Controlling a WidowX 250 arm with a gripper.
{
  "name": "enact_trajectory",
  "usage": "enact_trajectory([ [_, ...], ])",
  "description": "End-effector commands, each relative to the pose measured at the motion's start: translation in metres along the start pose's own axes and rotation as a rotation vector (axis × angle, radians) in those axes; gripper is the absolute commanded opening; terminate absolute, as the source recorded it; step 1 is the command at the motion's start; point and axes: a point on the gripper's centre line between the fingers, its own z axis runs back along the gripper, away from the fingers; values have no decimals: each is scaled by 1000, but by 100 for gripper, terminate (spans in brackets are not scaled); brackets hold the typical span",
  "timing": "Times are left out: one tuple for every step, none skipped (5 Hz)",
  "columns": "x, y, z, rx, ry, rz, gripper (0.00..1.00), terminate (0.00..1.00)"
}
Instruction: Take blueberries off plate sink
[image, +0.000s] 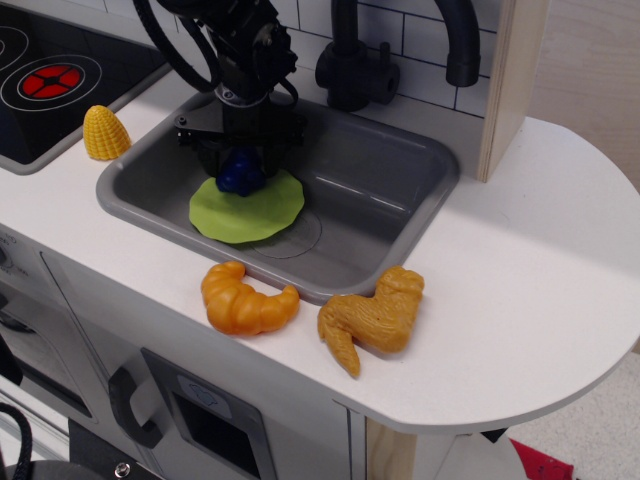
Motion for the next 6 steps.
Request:
enact_trajectory([
  [17,7,23,-21,-74,32,0,0],
  [31,9,49,-69,-106,96,0,0],
  [39,11,78,-129,-125,145,0,0],
  [29,0,94,-146,-51,123,0,0],
  [9,-18,98,-144,6,74,0,0],
  [-7,-31,92,-136,40,62,0,0],
])
